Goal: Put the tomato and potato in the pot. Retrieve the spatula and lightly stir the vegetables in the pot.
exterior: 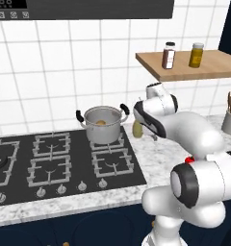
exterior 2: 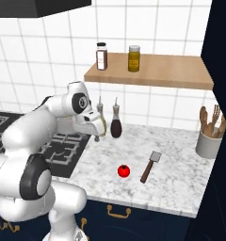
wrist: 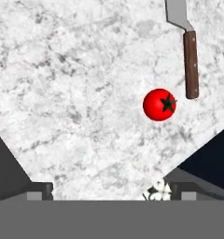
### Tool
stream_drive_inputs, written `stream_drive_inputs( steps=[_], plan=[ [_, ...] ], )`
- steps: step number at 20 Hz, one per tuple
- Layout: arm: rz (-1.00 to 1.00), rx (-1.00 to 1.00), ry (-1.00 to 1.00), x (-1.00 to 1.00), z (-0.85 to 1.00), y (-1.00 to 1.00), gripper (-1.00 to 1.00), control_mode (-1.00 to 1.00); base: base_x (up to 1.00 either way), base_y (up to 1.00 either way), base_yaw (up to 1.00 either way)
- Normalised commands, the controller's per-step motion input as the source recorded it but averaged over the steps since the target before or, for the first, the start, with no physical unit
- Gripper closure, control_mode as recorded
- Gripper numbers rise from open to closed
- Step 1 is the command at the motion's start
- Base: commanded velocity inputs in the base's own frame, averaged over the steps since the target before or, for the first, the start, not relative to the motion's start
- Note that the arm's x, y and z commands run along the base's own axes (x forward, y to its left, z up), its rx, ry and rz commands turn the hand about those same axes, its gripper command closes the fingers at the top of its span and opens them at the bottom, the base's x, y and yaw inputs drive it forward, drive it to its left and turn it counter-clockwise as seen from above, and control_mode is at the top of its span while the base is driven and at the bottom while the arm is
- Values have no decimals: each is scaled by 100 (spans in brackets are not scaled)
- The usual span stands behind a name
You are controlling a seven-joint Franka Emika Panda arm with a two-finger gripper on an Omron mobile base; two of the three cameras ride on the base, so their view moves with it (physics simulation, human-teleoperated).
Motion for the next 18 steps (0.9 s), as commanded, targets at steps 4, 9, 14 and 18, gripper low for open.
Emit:
stream_drive_inputs(
  steps=[4,9,14,18],
  plan=[
    [0,0,-31,-100,-22,-38,-100,-100,0,0,0],
    [0,2,-8,-25,-1,-86,-100,-100,0,0,0],
    [0,7,4,12,-22,-84,-100,-100,0,0,0],
    [0,10,6,43,-46,-41,-100,-100,0,0,0]
  ],
)
